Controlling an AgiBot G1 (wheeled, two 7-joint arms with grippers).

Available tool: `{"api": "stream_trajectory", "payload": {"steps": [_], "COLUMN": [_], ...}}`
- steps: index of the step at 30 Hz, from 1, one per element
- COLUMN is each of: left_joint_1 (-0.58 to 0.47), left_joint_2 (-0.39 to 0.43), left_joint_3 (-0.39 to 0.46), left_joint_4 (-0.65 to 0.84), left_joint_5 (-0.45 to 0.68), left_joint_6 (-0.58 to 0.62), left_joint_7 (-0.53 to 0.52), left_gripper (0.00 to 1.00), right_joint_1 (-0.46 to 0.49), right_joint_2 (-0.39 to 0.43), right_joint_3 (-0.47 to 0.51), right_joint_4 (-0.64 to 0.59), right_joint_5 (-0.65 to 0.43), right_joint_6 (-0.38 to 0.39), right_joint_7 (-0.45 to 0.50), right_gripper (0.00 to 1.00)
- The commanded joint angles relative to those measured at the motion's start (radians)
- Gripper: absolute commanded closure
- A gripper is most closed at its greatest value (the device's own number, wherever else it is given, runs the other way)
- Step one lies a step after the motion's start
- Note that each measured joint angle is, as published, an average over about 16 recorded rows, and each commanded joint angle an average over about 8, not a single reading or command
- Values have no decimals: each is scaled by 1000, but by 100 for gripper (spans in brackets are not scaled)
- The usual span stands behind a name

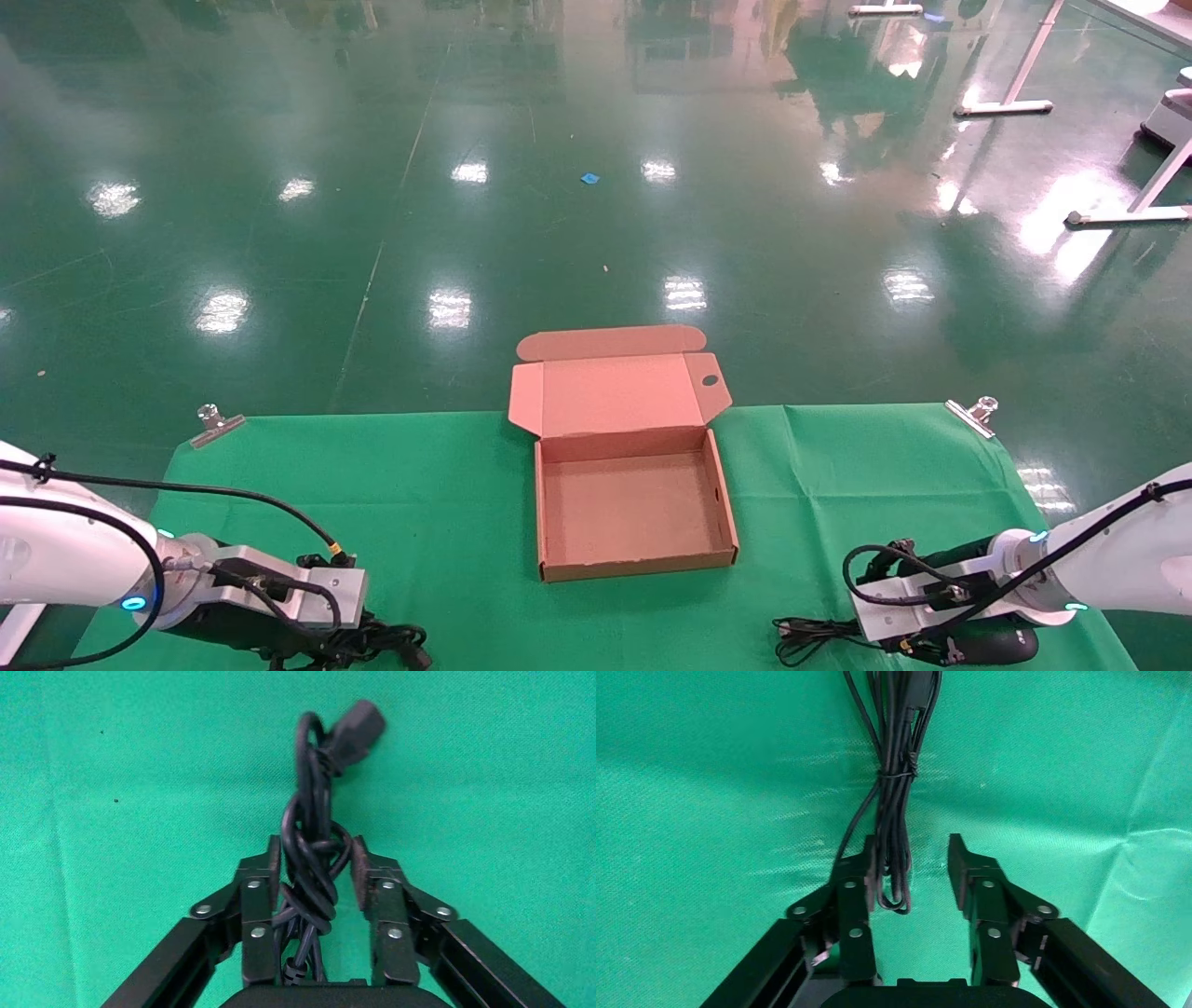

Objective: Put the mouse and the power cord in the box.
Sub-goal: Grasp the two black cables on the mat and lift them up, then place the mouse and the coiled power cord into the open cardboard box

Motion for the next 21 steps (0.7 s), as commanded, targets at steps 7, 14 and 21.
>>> {"api": "stream_trajectory", "payload": {"steps": [7, 14, 21], "left_joint_1": [0, -16, -94], "left_joint_2": [-1, -30, -132], "left_joint_3": [-1, -21, -91], "left_joint_4": [0, -1, 5], "left_joint_5": [-1, -32, -137], "left_joint_6": [3, 89, 279], "left_joint_7": [-1, 5, -10], "left_gripper": [100, 100, 100], "right_joint_1": [0, 28, 140], "right_joint_2": [0, 35, 130], "right_joint_3": [0, 8, 26], "right_joint_4": [1, 4, 50], "right_joint_5": [0, 11, 36], "right_joint_6": [-1, -35, -153], "right_joint_7": [0, -4, -11], "right_gripper": [100, 100, 100]}}
